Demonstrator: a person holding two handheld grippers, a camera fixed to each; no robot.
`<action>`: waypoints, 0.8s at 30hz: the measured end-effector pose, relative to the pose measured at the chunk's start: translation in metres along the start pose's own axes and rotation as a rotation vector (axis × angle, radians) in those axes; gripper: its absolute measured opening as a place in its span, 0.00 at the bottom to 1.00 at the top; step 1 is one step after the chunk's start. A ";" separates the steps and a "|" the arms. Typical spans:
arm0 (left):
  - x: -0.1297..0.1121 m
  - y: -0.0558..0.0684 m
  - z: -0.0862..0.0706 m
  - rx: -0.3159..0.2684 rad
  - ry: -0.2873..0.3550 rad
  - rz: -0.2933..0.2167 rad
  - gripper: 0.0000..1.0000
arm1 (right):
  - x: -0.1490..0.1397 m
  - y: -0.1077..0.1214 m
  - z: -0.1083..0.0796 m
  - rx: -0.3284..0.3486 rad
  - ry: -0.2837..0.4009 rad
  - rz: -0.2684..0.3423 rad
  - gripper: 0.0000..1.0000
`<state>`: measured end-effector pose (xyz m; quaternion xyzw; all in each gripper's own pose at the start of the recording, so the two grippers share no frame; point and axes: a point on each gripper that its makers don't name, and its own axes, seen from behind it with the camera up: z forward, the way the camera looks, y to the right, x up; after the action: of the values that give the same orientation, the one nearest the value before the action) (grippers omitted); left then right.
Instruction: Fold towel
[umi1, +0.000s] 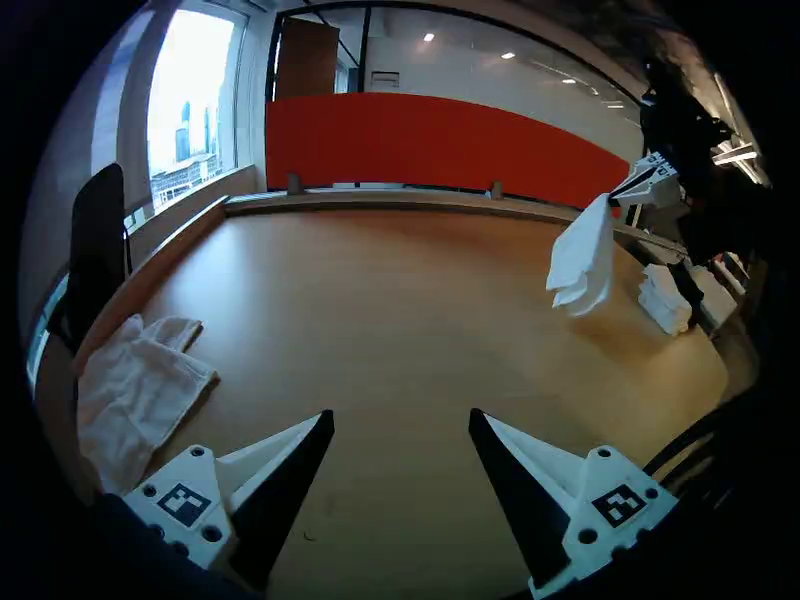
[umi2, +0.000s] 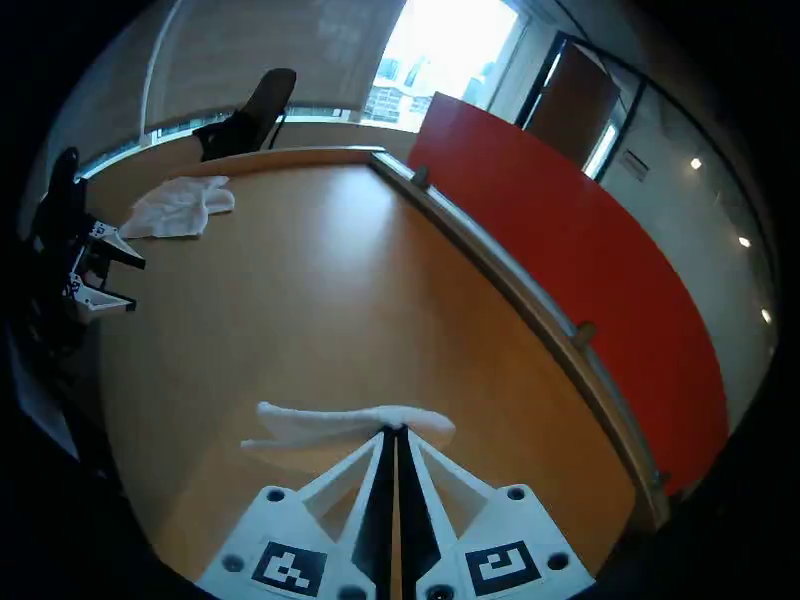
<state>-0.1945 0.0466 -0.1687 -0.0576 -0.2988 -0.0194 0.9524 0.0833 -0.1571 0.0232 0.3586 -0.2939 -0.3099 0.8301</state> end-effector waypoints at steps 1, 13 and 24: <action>0.000 0.000 0.000 0.000 0.000 0.002 1.00 | -0.002 0.003 -0.002 -0.001 -0.001 0.005 0.01; 0.006 0.006 0.002 -0.003 -0.004 -0.003 1.00 | -0.038 0.047 -0.025 -0.033 -0.037 0.045 0.02; 0.006 0.011 0.003 -0.005 -0.020 0.014 1.00 | -0.075 0.094 -0.051 -0.066 -0.079 0.088 0.02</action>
<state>-0.1909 0.0576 -0.1641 -0.0624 -0.3077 -0.0127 0.9493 0.1006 -0.0299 0.0470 0.3053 -0.3313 -0.2966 0.8420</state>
